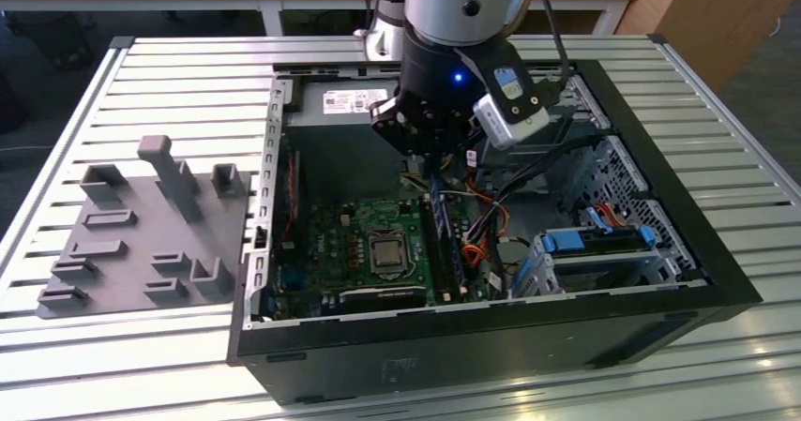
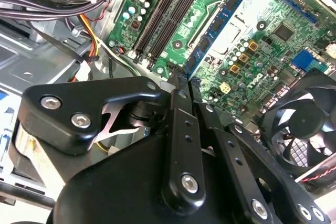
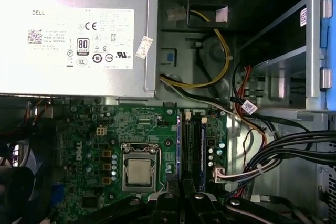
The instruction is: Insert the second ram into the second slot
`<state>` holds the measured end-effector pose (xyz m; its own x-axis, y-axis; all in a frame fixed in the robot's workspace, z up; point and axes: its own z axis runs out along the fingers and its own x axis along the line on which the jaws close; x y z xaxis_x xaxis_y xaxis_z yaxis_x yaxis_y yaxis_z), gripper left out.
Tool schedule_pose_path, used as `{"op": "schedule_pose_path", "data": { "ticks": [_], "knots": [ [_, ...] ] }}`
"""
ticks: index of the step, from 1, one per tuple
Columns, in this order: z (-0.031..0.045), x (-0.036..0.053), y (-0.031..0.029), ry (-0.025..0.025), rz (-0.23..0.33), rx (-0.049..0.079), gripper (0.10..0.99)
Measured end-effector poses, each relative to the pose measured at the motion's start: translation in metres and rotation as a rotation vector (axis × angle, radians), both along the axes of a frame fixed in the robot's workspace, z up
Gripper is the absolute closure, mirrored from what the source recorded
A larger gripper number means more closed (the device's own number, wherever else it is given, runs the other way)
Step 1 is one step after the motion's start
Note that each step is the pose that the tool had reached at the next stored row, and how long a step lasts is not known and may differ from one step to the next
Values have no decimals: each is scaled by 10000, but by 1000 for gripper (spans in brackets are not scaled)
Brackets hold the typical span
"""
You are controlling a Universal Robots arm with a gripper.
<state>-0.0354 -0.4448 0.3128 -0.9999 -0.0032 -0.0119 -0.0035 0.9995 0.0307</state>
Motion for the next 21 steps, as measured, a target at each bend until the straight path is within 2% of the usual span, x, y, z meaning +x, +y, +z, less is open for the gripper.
{"op": "schedule_pose_path", "data": {
  "ticks": [11, 21],
  "knots": [
    [-120, 0, 0, -7, -15, -11, 949],
    [-155, 0, 0, -8, -16, -51, 949]
  ]
}}
